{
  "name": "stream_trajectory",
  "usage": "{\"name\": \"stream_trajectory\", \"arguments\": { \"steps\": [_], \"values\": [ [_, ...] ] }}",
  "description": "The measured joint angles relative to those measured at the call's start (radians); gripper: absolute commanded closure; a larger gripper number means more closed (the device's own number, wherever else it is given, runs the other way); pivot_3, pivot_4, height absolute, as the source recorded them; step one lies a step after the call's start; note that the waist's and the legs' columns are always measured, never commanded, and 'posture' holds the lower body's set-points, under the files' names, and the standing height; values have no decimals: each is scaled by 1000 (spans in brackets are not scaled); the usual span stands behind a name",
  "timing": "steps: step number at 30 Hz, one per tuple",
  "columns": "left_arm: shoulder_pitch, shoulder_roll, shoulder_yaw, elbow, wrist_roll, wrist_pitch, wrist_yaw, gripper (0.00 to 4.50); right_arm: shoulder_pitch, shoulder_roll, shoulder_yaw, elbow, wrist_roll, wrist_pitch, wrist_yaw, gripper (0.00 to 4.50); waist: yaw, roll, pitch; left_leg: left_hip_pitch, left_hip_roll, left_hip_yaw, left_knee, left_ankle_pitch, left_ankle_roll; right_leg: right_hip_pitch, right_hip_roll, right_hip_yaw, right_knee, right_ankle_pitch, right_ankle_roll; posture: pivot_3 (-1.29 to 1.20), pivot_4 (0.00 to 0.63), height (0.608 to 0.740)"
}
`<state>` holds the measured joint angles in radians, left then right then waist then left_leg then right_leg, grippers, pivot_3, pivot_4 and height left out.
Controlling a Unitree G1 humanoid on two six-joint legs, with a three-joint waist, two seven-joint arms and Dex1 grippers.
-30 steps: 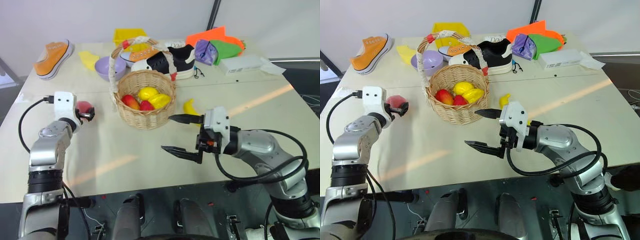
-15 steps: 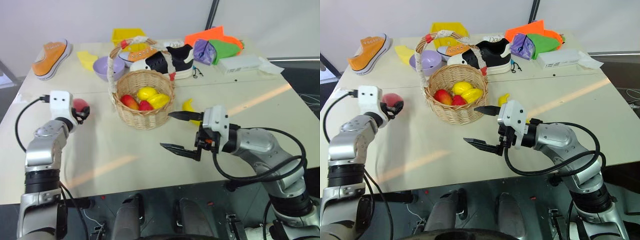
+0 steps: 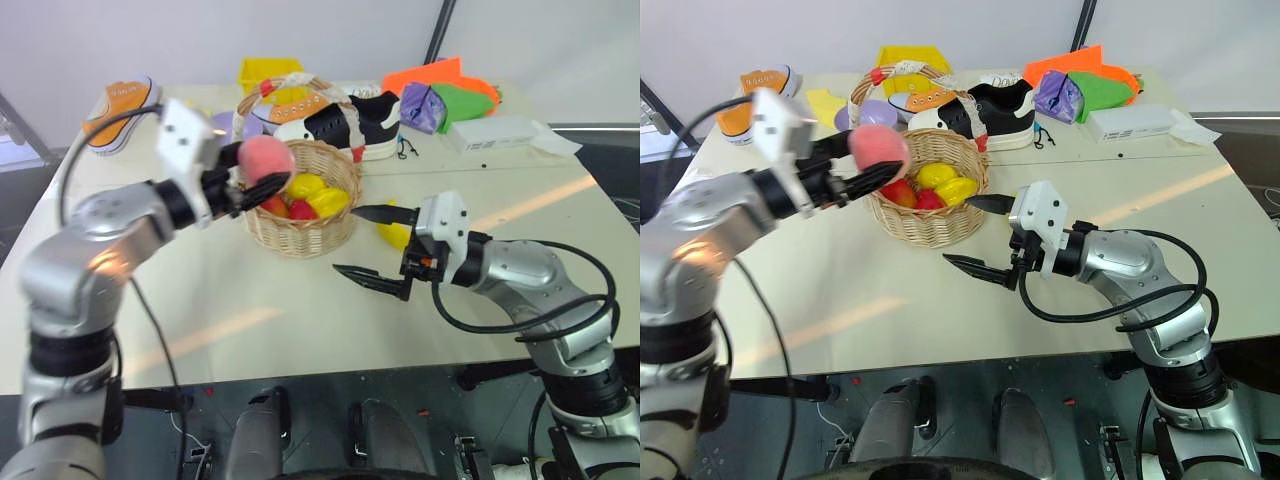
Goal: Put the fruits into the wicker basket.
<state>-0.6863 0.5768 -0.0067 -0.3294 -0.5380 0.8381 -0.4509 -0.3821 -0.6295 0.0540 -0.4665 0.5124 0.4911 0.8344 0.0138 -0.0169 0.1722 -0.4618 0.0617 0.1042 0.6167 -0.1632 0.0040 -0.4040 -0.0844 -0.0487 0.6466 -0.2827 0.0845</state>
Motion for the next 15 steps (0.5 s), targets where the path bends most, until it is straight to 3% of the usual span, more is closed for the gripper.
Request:
{"name": "stream_trajectory", "arguments": {
  "steps": [1, 3, 5, 10, 15],
  "values": [
    [-18, -21, -36, 44, 32, -12, 3, 1610, 0, -4, -3, 4, -7, 0, -6, 0, -2, 0, 0, 0, 1, 0, 0, 0, 0, -1, 1, 0, 0, 0, 1, 0, 150, 740],
    [-32, -51, -77, 105, 74, -36, 1, 610, 0, -12, -7, 22, -29, 3, -24, 0, -6, 0, 0, 0, 2, 1, -1, 0, 0, -2, 4, 1, 1, 2, 3, 0, 150, 740],
    [-37, -86, -83, 163, 98, -56, 2, 78, 2, -14, -15, 45, -52, 11, -53, 0, -5, 0, 0, 0, 3, 1, -2, 0, 0, -3, 5, 0, 3, 2, 4, 0, 150, 740],
    [-31, -52, -79, 189, 147, -97, -27, 78, 39, -21, -24, 108, -114, 44, -114, 0, -4, 0, 0, 0, 3, 1, -1, 0, -1, -3, 5, -1, 3, 2, 3, 0, 150, 740],
    [54, -24, -20, 82, 93, -129, -123, 78, 28, 19, -13, 264, -207, 34, -189, 0, -5, 0, 0, 0, 3, 1, 0, 0, -1, -2, 3, 0, 3, 2, 3, 0, 150, 740]
  ]
}}
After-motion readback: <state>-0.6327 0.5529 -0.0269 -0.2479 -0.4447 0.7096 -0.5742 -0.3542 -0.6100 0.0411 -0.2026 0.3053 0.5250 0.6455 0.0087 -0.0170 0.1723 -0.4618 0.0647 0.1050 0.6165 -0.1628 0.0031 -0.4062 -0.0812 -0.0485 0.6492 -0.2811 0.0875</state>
